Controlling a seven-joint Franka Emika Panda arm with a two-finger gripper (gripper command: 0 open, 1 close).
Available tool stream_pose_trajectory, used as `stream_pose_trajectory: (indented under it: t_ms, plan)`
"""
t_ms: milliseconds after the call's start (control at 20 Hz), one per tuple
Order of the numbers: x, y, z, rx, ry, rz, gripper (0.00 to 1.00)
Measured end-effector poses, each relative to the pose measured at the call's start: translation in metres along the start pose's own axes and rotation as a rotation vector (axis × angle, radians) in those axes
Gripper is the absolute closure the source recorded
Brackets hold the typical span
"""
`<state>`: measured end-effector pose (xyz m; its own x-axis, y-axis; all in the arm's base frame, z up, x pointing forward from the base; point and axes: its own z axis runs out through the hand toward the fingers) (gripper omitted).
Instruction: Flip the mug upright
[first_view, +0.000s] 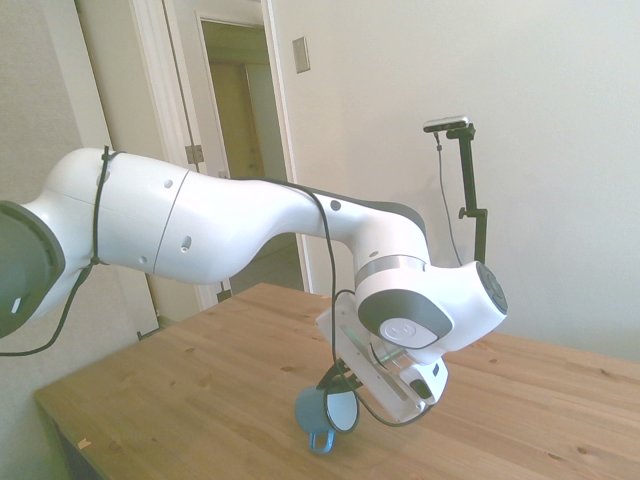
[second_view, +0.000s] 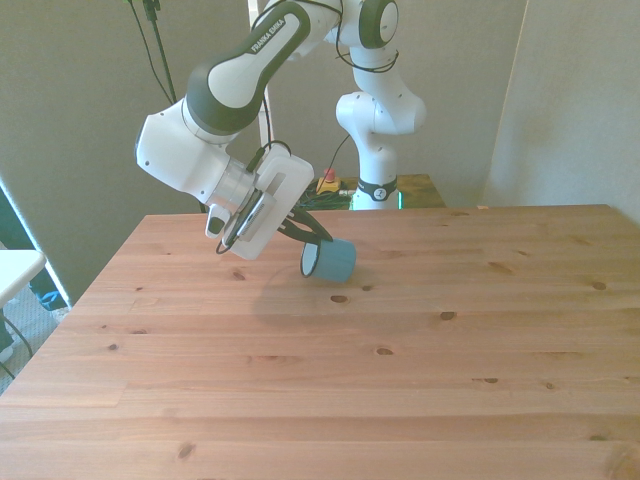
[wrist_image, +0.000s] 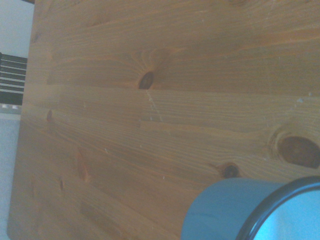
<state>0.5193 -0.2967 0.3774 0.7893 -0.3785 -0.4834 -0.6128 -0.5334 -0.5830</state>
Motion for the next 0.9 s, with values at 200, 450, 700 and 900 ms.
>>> stream_pose_trajectory:
  t_ms: [200,450,700,900]
  plan:
    - [-0.026,-0.029,-0.012,-0.079,0.130,-0.022,1.00]
    - [-0.082,-0.074,0.005,-0.230,0.336,-0.037,1.00]
    - [-0.126,-0.087,0.050,-0.371,0.553,-0.049,1.00]
    - [-0.145,-0.083,0.078,-0.484,0.709,-0.029,1.00]
